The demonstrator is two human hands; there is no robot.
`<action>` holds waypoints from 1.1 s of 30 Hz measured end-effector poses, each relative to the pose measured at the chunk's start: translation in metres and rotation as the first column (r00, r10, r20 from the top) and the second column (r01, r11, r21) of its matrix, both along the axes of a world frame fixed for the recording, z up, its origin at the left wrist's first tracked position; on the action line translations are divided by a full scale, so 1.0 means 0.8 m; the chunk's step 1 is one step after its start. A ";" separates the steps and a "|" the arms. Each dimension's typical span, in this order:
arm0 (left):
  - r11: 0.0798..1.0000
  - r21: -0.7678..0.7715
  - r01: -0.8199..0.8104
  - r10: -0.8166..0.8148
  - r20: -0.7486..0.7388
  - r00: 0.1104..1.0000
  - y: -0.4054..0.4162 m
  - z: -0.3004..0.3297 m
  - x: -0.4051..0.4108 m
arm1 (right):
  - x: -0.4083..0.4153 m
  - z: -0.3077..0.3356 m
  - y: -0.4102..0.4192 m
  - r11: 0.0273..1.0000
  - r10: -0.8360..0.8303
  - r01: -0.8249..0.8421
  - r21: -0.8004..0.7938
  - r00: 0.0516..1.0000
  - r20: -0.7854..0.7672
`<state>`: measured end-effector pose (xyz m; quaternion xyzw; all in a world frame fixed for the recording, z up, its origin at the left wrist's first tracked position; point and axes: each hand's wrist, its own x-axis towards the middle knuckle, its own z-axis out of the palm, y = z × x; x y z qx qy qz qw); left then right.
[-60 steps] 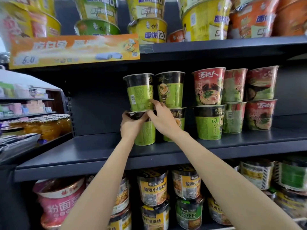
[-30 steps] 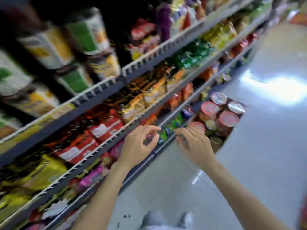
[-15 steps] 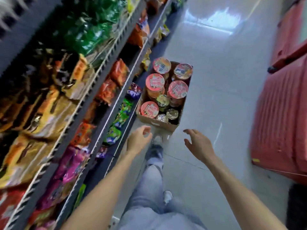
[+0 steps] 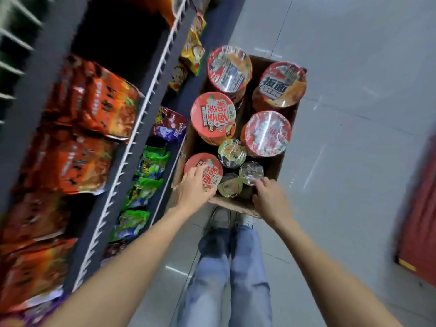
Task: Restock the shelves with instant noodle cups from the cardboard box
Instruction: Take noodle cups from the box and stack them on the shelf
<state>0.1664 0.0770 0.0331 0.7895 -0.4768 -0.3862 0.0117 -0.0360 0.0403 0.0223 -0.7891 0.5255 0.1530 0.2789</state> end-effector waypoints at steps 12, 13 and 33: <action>0.927 0.038 0.373 -0.375 0.113 0.920 -0.097 -0.267 -0.020 | 0.027 -0.321 -0.038 0.957 0.289 -0.287 0.053 0.910 -0.297; 0.915 0.022 0.403 -0.403 0.108 0.909 -0.099 -0.278 -0.018 | 0.025 -0.336 -0.040 0.956 0.292 -0.288 0.060 0.904 -0.313; 0.959 -0.154 0.238 -0.239 0.016 0.971 -0.095 -0.179 -0.007 | 0.027 -0.141 -0.012 0.998 -0.037 0.024 -0.049 0.964 -0.264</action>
